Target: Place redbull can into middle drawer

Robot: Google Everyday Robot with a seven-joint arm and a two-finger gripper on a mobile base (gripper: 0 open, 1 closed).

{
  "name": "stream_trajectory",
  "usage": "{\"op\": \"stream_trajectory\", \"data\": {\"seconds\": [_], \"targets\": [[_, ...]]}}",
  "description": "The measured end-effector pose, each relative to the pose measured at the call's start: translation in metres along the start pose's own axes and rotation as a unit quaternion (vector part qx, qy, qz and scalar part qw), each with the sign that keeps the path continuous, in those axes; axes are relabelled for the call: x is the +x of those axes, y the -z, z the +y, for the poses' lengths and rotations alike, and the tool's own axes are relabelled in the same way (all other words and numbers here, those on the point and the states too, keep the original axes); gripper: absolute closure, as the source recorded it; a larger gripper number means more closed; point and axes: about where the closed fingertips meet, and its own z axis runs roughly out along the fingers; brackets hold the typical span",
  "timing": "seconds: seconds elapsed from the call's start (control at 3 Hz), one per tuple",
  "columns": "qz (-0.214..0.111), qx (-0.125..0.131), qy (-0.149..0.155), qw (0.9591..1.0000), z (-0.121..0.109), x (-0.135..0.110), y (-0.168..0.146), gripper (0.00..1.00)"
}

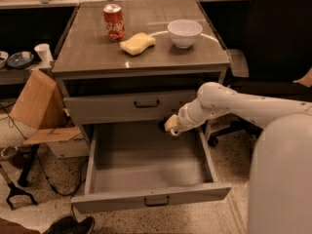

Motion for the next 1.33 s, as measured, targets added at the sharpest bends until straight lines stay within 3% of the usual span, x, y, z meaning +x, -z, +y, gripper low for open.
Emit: {"op": "stream_trajectory", "data": {"seconds": [0.67, 1.33], "targets": [[0.047, 0.031, -0.012, 0.9984, -0.020, -0.007, -0.028, 1.00], [0.059, 0.028, -0.030, 0.9974, -0.041, 0.020, -0.046, 1.00]]}}
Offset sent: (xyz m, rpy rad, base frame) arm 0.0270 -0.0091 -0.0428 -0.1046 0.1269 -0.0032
